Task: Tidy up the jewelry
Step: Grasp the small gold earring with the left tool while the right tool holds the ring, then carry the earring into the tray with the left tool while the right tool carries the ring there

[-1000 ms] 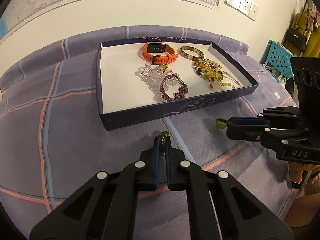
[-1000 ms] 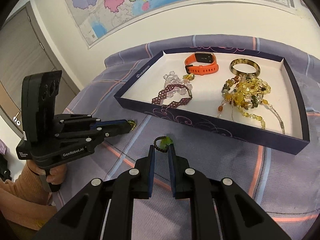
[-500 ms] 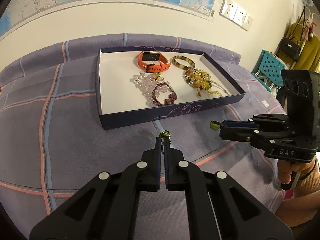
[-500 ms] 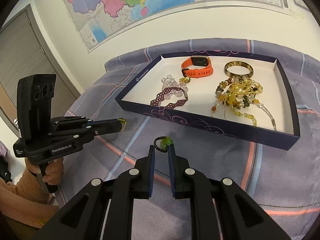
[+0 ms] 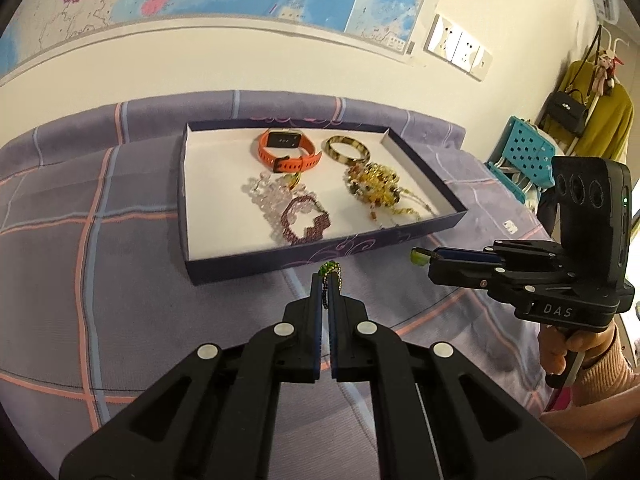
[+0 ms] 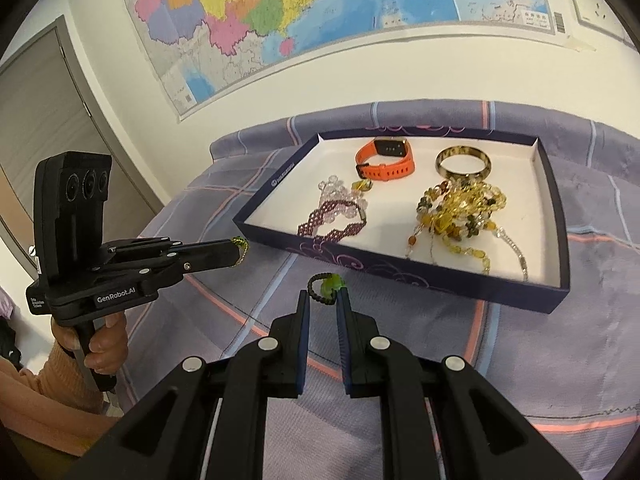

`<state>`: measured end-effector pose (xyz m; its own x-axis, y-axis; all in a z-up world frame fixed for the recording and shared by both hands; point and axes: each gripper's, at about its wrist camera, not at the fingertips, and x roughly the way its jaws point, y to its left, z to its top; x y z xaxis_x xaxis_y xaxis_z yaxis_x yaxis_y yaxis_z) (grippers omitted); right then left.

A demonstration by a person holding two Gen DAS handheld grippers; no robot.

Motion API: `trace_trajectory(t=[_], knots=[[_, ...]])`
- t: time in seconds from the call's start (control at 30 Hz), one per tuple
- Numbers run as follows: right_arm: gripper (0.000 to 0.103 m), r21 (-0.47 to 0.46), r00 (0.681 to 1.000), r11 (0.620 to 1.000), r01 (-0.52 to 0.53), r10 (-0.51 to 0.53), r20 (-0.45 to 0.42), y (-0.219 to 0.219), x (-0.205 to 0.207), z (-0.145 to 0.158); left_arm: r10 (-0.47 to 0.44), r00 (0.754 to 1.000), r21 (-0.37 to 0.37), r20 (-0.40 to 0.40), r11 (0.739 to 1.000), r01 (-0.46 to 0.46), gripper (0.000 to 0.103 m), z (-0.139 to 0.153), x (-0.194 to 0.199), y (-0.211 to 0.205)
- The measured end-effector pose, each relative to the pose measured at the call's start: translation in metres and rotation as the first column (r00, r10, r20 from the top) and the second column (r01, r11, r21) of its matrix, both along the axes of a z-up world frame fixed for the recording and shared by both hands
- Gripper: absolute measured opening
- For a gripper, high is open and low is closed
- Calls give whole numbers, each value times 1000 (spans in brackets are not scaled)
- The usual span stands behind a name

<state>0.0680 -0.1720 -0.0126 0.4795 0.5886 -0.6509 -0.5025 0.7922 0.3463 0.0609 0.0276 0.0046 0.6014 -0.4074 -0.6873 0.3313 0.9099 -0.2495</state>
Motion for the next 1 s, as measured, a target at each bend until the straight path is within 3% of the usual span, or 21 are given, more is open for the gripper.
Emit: trace_trajectory(t=[1.0], knots=[[12, 11, 999, 1000, 24, -24, 36, -12, 5, 16, -6, 999, -5, 47, 1000, 6, 3, 16, 9, -17]])
